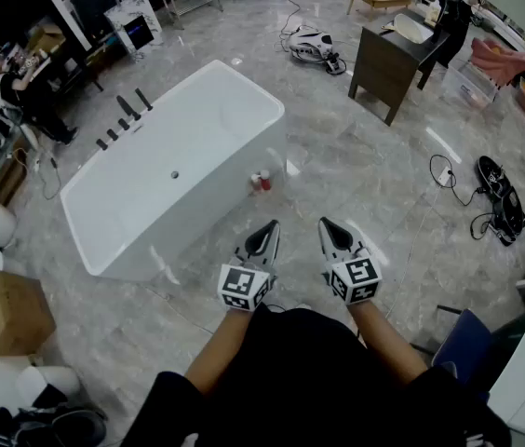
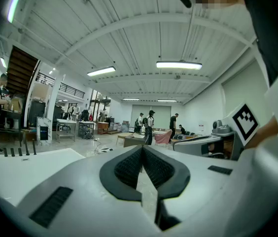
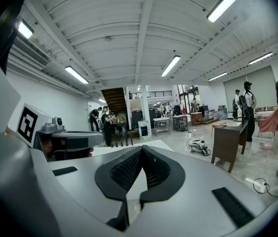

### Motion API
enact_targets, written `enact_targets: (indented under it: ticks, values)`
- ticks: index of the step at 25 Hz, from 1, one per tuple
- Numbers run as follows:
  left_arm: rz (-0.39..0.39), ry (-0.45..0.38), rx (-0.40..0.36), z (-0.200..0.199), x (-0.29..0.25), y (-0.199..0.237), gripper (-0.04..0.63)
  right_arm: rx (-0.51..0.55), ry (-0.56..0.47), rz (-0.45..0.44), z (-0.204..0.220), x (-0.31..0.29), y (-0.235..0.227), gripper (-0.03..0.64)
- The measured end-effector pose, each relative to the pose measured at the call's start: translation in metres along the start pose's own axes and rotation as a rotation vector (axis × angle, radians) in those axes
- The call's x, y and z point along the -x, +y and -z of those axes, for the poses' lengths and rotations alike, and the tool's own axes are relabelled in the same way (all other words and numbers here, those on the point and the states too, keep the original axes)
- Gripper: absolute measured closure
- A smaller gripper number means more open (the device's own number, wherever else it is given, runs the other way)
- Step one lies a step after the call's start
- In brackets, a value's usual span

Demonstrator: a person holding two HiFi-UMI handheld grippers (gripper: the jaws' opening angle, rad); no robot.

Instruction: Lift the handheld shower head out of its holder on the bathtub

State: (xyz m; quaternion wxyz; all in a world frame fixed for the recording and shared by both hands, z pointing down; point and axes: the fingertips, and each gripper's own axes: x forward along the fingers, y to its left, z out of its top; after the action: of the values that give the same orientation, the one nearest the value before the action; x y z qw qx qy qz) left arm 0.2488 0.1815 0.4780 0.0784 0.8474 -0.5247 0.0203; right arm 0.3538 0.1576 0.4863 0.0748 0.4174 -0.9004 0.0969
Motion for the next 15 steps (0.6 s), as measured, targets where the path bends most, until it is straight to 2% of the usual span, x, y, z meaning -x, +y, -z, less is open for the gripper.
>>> enact_targets:
  ticks: [5, 15]
  values:
    - [0.006, -0.009, -0.004, -0.0082, -0.0035, -0.0063, 0.592, -0.007, -0.005, 0.008, -0.0038, 0.0036, -0.0053, 0.620]
    - [0.012, -0.006, 0.006, 0.0012, -0.0069, -0.0106, 0.592, 0.009, -0.011, -0.001, -0.0006, 0.0086, -0.0100, 0.618]
